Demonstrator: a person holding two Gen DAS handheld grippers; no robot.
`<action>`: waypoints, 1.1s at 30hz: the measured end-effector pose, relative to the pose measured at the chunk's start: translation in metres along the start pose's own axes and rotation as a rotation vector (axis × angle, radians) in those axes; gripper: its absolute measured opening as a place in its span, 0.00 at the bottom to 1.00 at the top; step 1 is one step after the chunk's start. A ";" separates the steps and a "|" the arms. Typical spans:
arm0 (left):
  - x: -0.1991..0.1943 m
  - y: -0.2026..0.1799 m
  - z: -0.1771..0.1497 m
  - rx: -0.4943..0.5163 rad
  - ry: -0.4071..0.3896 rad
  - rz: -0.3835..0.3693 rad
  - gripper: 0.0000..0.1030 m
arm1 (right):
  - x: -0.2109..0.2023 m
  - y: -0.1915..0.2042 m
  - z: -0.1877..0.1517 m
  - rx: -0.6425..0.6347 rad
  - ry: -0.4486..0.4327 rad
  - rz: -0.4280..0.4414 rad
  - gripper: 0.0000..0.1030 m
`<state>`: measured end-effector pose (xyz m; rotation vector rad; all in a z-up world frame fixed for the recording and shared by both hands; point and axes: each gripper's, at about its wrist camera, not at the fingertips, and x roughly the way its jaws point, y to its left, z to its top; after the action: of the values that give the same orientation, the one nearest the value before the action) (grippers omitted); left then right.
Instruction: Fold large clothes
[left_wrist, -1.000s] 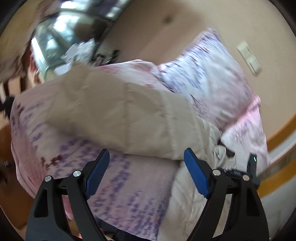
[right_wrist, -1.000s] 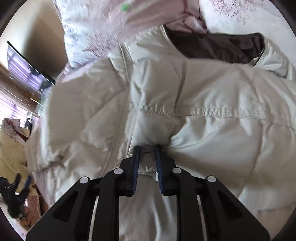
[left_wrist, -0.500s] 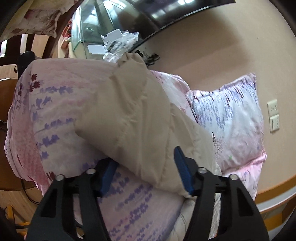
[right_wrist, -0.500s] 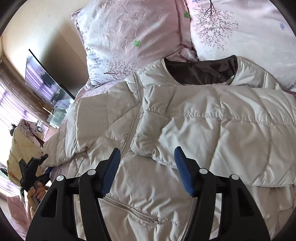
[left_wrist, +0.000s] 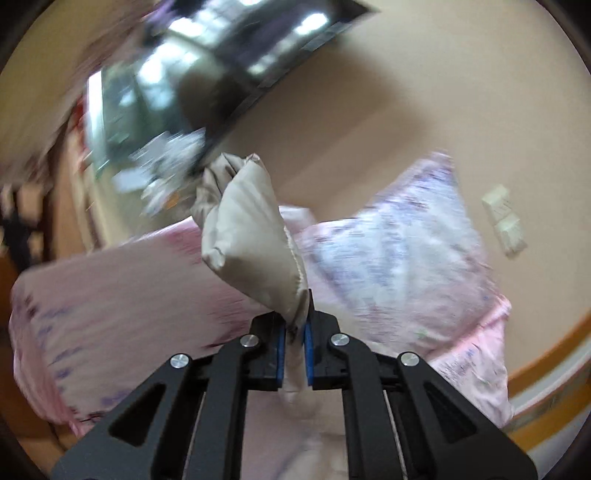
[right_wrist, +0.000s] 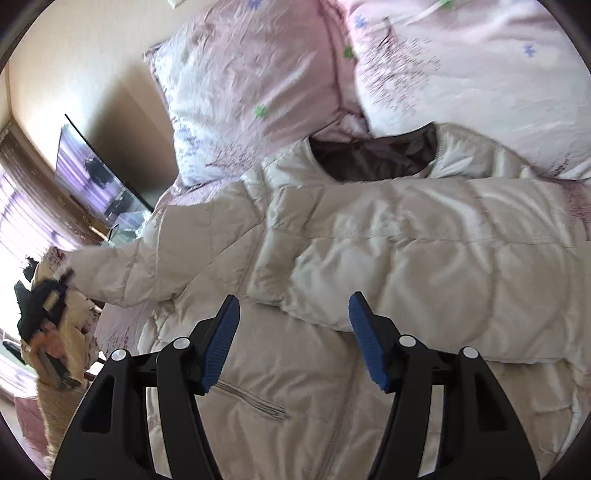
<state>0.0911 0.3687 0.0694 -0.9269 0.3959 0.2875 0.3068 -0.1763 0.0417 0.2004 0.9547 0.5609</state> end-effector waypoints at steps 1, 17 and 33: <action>0.000 -0.023 0.000 0.042 -0.003 -0.041 0.08 | -0.006 -0.005 0.000 0.002 -0.016 -0.014 0.61; 0.084 -0.253 -0.173 0.438 0.410 -0.494 0.07 | -0.059 -0.088 -0.008 0.156 -0.122 -0.132 0.61; 0.141 -0.282 -0.292 0.586 0.693 -0.431 0.81 | -0.065 -0.110 -0.012 0.203 -0.114 -0.128 0.61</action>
<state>0.2706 -0.0213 0.0509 -0.4834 0.8438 -0.5450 0.3078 -0.3046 0.0374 0.3468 0.9056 0.3307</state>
